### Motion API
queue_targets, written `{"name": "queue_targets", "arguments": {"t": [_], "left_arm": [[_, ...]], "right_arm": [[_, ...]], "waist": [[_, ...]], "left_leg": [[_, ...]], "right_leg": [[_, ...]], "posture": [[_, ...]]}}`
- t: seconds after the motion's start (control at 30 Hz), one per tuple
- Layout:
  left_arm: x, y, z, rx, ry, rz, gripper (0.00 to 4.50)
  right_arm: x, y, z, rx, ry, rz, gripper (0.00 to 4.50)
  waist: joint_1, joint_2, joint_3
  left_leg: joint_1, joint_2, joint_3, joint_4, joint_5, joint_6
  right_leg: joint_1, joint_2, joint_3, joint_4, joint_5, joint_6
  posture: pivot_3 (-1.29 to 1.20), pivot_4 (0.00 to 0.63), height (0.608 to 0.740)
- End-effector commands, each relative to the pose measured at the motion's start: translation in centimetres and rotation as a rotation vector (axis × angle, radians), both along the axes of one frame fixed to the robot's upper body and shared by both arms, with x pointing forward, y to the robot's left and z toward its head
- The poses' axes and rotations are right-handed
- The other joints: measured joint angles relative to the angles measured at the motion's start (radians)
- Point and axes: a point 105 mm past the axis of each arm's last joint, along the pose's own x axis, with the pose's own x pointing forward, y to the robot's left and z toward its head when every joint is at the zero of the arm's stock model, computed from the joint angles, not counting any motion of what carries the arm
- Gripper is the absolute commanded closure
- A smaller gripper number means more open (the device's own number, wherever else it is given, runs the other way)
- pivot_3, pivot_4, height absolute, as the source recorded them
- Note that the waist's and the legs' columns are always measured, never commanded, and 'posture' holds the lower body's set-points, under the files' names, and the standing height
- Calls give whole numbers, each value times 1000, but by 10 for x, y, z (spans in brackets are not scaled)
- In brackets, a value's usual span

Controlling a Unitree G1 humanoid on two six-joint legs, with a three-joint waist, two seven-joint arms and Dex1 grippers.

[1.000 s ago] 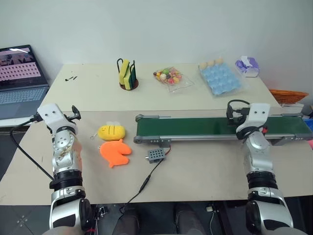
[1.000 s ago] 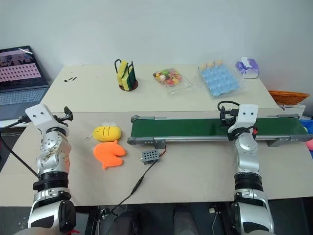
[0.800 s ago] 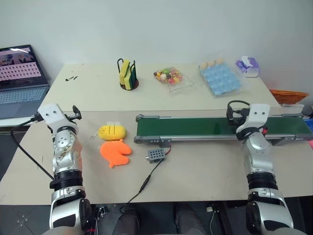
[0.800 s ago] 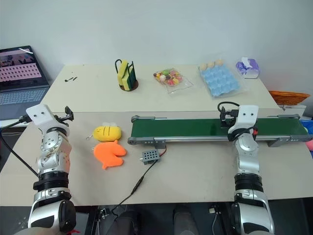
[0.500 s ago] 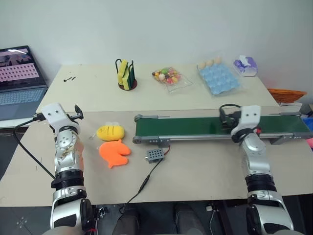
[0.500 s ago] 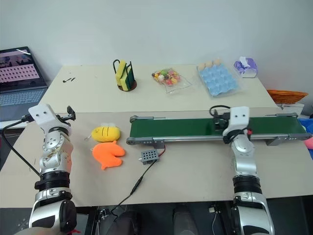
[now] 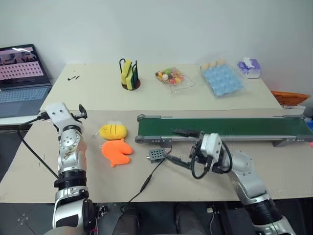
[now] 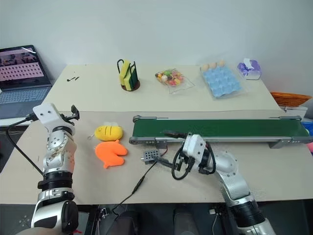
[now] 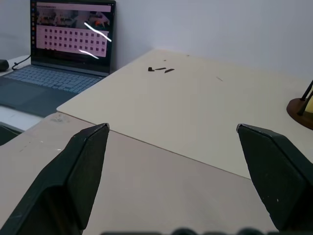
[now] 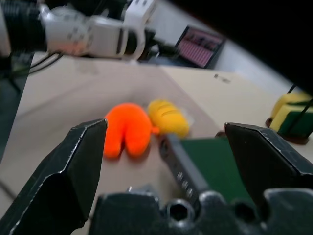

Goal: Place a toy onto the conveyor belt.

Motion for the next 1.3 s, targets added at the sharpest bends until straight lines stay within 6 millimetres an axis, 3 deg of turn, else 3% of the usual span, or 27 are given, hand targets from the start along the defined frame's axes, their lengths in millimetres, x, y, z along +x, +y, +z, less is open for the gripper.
{"name": "queue_targets", "arguments": {"t": [0.03,0.17,0.23,0.27,0.33,0.47,0.6,0.77,0.9,0.97,1.13,1.3], "left_arm": [[0,-3,20,36,-63,-10,38],[-2,-2,20,3,-78,-19,38],[-7,-1,20,-215,-171,-50,38],[-14,2,17,-389,-237,-81,38],[-25,7,14,-567,-315,-121,38],[-60,23,-2,-747,-355,-279,38],[-83,22,-14,-846,-343,-444,38],[-96,-3,-54,-892,-149,-576,38],[-114,-46,-91,-1057,5,-691,38],[-119,-57,-103,-1095,50,-698,38],[-122,-74,-117,-1128,103,-698,38],[-112,-81,-121,-1141,113,-695,38]], "right_arm": [[-11,3,4,-23,-41,63,0],[-11,6,10,14,-61,61,0],[-12,9,14,49,-66,62,0],[-13,10,16,74,-62,59,0],[-15,11,19,101,-56,56,0],[-18,9,21,213,-6,33,0],[-22,8,6,188,2,30,0],[-26,8,-3,195,64,52,0],[-12,2,0,205,58,6,0],[-9,2,1,206,53,0,0],[-4,0,-1,198,46,-22,0],[-2,0,-1,199,44,-33,0]], "waist": [[-2,0,0],[-4,0,0],[-3,0,0],[-2,0,0],[-6,0,0],[-15,0,0],[-7,-1,0],[8,-1,0],[-4,-1,0],[-10,-1,0],[-7,1,-1],[1,2,-2]], "left_leg": [[0,0,0,0,0,0],[0,0,0,0,0,0],[0,0,0,0,0,0],[0,0,0,0,0,0],[0,0,0,0,0,0],[0,1,0,0,0,0],[1,1,0,0,0,0],[10,1,0,0,0,0],[17,2,1,0,-1,1],[17,2,1,0,-1,1],[17,4,1,0,-1,1],[17,4,2,0,-1,1]], "right_leg": [[0,0,0,0,0,0],[0,0,0,0,0,0],[0,0,0,0,0,0],[0,0,0,0,0,0],[0,-1,0,0,0,0],[-1,1,1,0,0,0],[0,1,1,1,0,0],[10,1,0,0,0,-1],[18,2,0,-2,-5,5],[18,2,0,-2,-4,3],[18,4,0,-1,-2,-3],[18,4,0,-2,-2,-2]], "posture": [[0,150,740],[0,150,740],[0,150,740],[0,150,740],[0,150,740],[0,150,740],[0,150,740],[0,150,740],[0,150,740],[0,150,740],[0,150,740],[0,150,740]]}}
